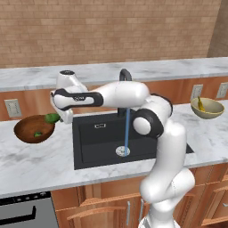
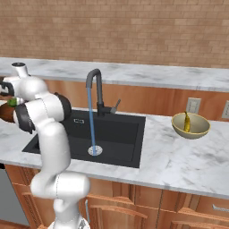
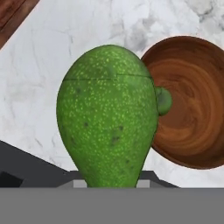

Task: Pick the avocados from the sink and place them in one bowl. Place the banana in the other bowl. Then turn off the sink faucet.

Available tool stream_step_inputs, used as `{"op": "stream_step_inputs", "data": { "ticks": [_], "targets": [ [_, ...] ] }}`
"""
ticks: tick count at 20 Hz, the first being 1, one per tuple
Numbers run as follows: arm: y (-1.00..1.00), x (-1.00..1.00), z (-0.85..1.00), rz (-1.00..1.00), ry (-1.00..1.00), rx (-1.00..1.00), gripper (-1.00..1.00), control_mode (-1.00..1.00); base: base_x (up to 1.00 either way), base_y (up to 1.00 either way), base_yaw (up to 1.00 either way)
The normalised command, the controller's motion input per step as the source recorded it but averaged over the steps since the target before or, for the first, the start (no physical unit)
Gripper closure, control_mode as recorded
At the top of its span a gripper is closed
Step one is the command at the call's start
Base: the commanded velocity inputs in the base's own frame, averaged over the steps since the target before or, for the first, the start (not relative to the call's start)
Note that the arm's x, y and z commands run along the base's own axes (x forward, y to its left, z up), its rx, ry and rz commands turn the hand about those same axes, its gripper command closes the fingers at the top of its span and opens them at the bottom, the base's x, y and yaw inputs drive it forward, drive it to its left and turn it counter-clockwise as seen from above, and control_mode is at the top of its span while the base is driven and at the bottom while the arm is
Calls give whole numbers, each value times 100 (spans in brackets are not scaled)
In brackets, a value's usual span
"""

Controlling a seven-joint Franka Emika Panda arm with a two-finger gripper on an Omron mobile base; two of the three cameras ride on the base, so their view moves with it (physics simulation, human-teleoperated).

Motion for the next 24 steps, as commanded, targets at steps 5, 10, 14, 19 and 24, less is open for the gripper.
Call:
{"op": "stream_step_inputs", "data": {
  "ticks": [5, 10, 14, 19, 24],
  "targets": [
    [24, 21, -18, -1, 9, 0, 100, -100, 0, 0, 0],
    [34, 24, -26, -3, 7, 0, 100, -100, 0, 0, 0],
    [44, 27, -25, -4, 6, -1, 100, -100, 0, 0, 0],
    [39, 29, -26, -5, 2, -3, 100, -100, 0, 0, 0],
    [17, 28, -22, -5, 0, -3, 100, -100, 0, 0, 0]
  ]
}}
